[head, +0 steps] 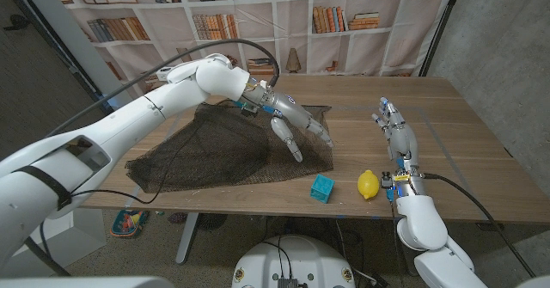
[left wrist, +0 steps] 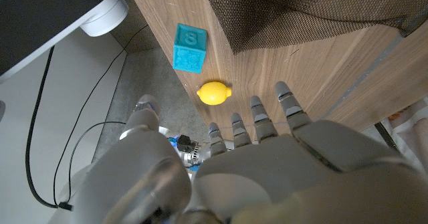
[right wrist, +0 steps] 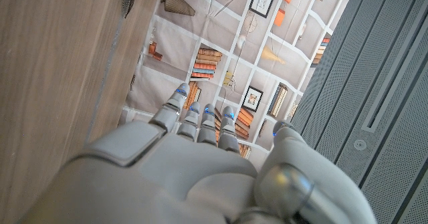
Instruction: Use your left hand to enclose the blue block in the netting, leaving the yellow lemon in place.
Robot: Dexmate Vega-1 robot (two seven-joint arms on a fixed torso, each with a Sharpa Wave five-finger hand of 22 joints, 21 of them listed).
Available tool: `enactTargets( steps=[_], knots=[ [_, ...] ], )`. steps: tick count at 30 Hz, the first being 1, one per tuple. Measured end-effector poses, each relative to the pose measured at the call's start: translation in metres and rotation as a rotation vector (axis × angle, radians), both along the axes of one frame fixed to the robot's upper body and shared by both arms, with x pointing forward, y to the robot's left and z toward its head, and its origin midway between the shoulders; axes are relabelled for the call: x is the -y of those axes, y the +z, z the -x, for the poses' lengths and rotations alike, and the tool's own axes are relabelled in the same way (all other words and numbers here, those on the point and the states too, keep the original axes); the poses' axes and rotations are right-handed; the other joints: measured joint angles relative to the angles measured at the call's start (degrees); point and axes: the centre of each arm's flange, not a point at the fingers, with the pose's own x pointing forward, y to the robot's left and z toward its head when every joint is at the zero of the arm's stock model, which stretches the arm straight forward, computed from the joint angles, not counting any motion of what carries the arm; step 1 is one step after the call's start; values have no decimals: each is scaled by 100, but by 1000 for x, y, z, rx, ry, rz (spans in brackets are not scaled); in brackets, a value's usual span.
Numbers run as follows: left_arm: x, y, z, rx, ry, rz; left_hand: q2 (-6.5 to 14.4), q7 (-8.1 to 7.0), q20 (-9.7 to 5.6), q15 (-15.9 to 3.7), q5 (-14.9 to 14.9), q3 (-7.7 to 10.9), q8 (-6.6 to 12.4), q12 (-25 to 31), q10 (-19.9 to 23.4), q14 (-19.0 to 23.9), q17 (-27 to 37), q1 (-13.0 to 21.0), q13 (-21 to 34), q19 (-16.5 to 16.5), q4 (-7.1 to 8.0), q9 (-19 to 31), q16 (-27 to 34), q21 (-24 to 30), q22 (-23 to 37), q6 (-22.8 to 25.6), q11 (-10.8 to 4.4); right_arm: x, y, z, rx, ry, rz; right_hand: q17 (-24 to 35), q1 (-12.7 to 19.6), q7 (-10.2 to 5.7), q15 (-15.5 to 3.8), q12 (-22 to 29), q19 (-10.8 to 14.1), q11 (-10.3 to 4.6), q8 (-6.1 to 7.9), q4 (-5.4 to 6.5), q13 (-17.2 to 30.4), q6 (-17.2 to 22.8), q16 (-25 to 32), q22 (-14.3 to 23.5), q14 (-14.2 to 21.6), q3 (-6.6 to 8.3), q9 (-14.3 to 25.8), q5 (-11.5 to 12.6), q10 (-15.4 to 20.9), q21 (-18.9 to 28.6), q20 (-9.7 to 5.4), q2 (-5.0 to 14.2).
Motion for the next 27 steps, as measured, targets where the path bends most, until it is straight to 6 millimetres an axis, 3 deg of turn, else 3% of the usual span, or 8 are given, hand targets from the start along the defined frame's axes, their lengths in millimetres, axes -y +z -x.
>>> enactTargets(
  steps=[6,12,15,27],
  knots=[
    [7,-6,18,75,-35,-41,-24,193,34,-126,0,-66,115,211,441,488,56,24,64,130,66,26,138,0,28,356,-23,0,-2,3,18,-2,-8,0,0,-5,0,0,0,1,0,0,0,5,0,0,0,0,0,0,1,0,0,0],
    [14,-19,35,157,-60,-73,-24,246,51,-298,0,-67,186,392,840,956,106,24,120,210,67,25,261,0,54,653,-78,2,-6,6,31,-7,-19,0,-1,-20,12,0,0,-11,0,0,0,20,0,0,13,0,0,0,52,0,0,-1],
    [16,-25,36,229,-47,-94,-3,215,49,-387,0,-65,185,399,863,1045,133,48,133,333,65,25,300,27,54,700,-86,6,-11,8,30,-15,-29,0,-23,-20,32,0,0,-11,0,0,0,20,0,0,32,0,0,0,52,0,0,-23],
    [22,-52,47,431,-103,-143,-62,131,124,-335,0,-23,161,367,717,889,160,198,174,549,24,24,210,90,83,615,-188,14,-27,17,45,-20,-59,0,-23,-19,29,0,0,-10,0,0,0,19,0,0,35,0,0,-44,51,0,0,-23]
  ],
)
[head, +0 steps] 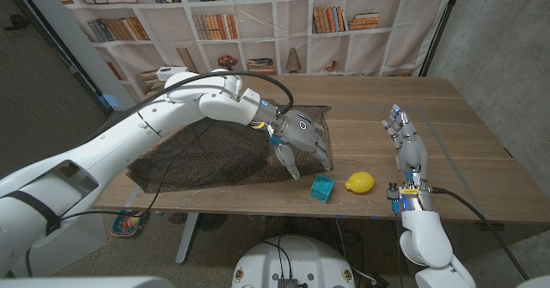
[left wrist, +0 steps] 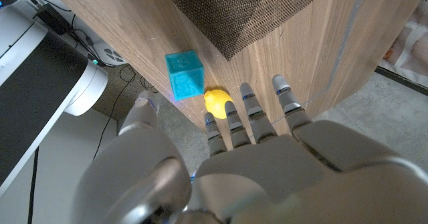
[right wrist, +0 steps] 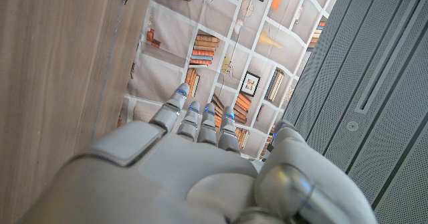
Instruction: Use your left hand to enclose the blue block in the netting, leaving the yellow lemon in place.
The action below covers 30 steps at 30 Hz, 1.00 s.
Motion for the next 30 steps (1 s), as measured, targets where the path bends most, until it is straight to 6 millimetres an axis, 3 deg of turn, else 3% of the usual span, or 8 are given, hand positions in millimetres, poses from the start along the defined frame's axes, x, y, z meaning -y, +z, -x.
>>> enactTargets(
  steps=[4,8,20,23,30],
  knots=[
    [1,-5,0,45,-17,-5,-19,-33,-44,-11,0,0,0,0,0,-11,22,57,0,80,0,0,0,22,0,33,0,2,-4,2,1,-2,-8,0,0,-31,-18,0,0,21,0,0,0,32,0,0,19,0,0,0,21,0,0,0],
    [3,-14,0,73,-46,-5,-16,-72,-205,-53,0,0,0,0,-31,-53,26,120,25,-62,0,28,-44,-11,0,72,-31,4,-8,5,9,0,-17,0,0,-31,-18,0,0,41,0,0,0,31,0,0,19,0,0,0,41,0,0,0],
    [11,-28,-8,70,-82,-13,35,-149,-299,-41,6,24,-66,-38,-219,-103,79,327,26,17,-23,11,-44,-17,-1,-134,-15,9,-14,8,14,1,-29,0,0,-31,-19,0,0,10,0,0,0,31,0,0,18,0,0,0,71,0,0,0],
    [13,-31,-13,58,-84,-20,30,-161,-185,-41,21,24,-103,-71,-247,-103,79,422,48,190,-23,11,-44,59,-1,-146,2,9,-14,8,13,1,-30,0,0,-29,-19,0,0,10,0,0,0,33,0,0,18,0,0,0,71,0,0,0],
    [17,-37,-22,34,-83,-36,47,-161,-211,-41,21,24,-111,-84,-277,-103,105,541,52,431,-23,11,-44,158,-1,-146,-12,11,-15,9,11,-3,-33,0,-1,10,-19,0,0,10,0,0,0,72,0,0,18,0,0,0,71,0,0,-1]
  ],
)
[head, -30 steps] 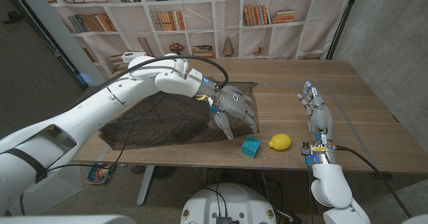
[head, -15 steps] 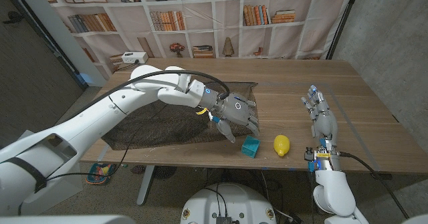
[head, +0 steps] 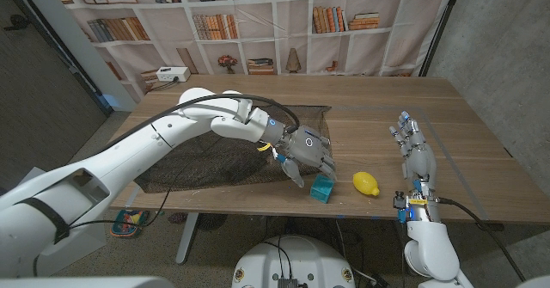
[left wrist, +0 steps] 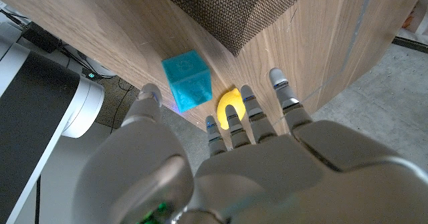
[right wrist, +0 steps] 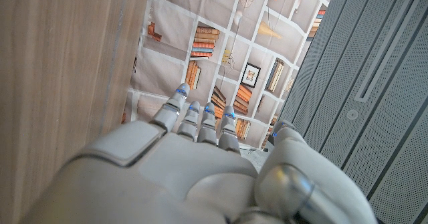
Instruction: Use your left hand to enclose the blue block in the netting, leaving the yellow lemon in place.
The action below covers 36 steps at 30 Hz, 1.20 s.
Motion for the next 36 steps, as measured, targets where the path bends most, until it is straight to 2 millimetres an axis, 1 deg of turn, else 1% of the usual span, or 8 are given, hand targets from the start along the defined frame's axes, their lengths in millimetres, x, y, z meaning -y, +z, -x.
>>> enactTargets(
  steps=[5,9,15,19,23,28,30,36],
  knots=[
    [2,-4,-6,-13,0,-13,21,0,123,0,0,0,0,0,0,0,27,54,0,246,0,0,-21,116,26,0,0,0,-1,1,-1,-4,-3,0,-41,0,32,0,0,0,0,0,0,0,0,0,32,0,0,0,0,0,0,-18],
    [3,-6,-10,-26,-1,-14,40,0,157,0,0,-29,0,0,1,0,39,74,0,340,19,0,-21,167,52,0,0,0,-1,1,-1,-7,-6,0,-47,0,32,0,0,0,0,0,0,0,0,0,32,0,0,0,0,0,0,-12],
    [6,-9,-16,-47,-2,-15,37,28,101,6,0,-73,0,0,1,12,53,129,-1,414,24,0,-21,241,80,36,1,0,-1,0,-6,-13,-6,0,-53,0,31,0,0,0,0,0,0,0,0,0,32,0,0,0,0,0,0,-5],
    [7,-12,-19,-58,-4,-19,58,10,67,-7,0,-72,26,0,29,80,80,154,-1,449,24,1,-21,266,106,56,1,0,0,-1,-8,-16,-7,0,-53,0,31,0,0,0,0,0,8,0,0,0,32,0,0,0,0,0,0,-5],
    [8,-13,-21,-71,-5,-21,37,26,67,-2,0,-72,30,7,55,105,80,176,-1,448,24,16,-14,287,125,101,12,0,2,-2,-8,-17,-6,0,-53,0,31,0,0,0,0,0,30,-1,0,0,32,0,0,0,0,0,0,-5],
    [10,-15,-26,-89,-1,-27,111,23,44,-1,26,-72,51,39,117,166,80,301,-1,471,24,13,5,331,132,152,12,1,3,-5,-13,-18,-5,0,-52,0,31,0,0,21,0,0,30,-1,0,0,32,0,0,0,21,0,0,-5],
    [10,-17,-28,-96,2,-31,111,30,66,-1,28,-77,51,39,117,210,80,385,-1,509,-5,12,5,356,158,158,12,1,3,-7,-18,-18,-6,0,-52,0,31,0,0,21,0,0,30,-1,0,0,31,0,0,0,21,0,0,-5],
    [10,-20,-32,-106,2,-34,161,24,8,-2,28,-71,73,39,95,295,118,557,-1,612,-26,12,50,417,160,167,-10,1,3,-9,-24,-16,-6,0,-52,0,31,0,0,21,-24,0,30,-1,0,0,31,0,0,0,21,0,0,-5]
  ],
)
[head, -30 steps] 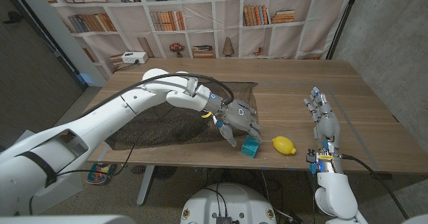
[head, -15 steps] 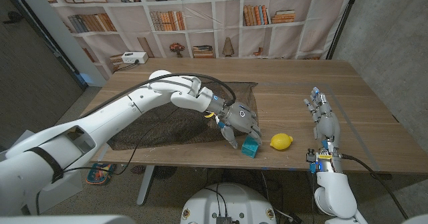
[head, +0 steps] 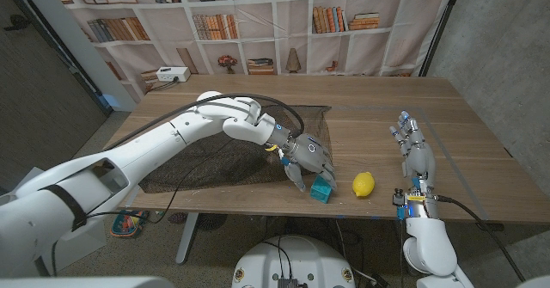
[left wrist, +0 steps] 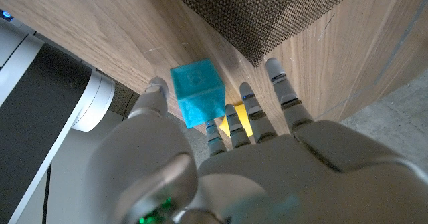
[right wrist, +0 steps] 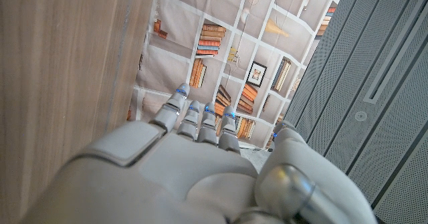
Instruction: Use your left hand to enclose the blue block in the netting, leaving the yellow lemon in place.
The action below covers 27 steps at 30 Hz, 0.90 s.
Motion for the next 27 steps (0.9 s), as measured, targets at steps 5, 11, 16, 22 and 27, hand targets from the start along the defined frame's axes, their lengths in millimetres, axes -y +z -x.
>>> enactTargets(
  steps=[5,11,16,22,27],
  knots=[
    [0,-2,-3,-1,-4,5,66,7,-59,-13,0,0,52,88,220,273,81,203,-1,117,0,4,150,126,24,156,-50,0,0,-2,-7,0,-1,0,0,0,-1,0,0,0,0,0,0,0,0,0,1,0,0,0,0,0,0,0],
    [-2,-7,-7,7,-24,15,168,2,-209,-35,0,-24,200,272,560,761,333,564,57,339,-23,5,471,336,42,469,-102,0,0,-3,-13,0,2,0,0,0,4,0,0,-3,0,0,-1,0,0,0,66,0,0,0,2,0,0,0],
    [-3,-11,-11,11,-46,33,239,2,-331,-61,0,-153,319,604,970,1177,744,1001,217,493,-20,34,909,551,61,832,-124,0,1,-4,-16,-1,2,0,-2,0,30,0,21,10,0,0,-1,0,0,0,93,0,0,0,53,0,21,-1],
    [-7,-20,-17,-1,-60,46,305,7,-403,-81,-51,-449,565,1189,1406,1447,1529,1509,585,565,4,83,1606,839,104,1501,-195,0,2,-4,-20,-6,3,0,-38,0,9,0,21,10,0,0,-1,0,0,0,115,0,0,0,52,0,21,6],
    [-8,-22,-20,-3,-80,69,317,-95,-423,-81,-52,-650,848,1568,1469,1447,2105,1769,917,540,3,144,2060,1037,131,1836,-258,0,3,-4,-23,-10,5,0,-38,0,1,0,21,10,0,0,-1,0,0,0,124,0,0,0,52,0,21,6]
  ],
)
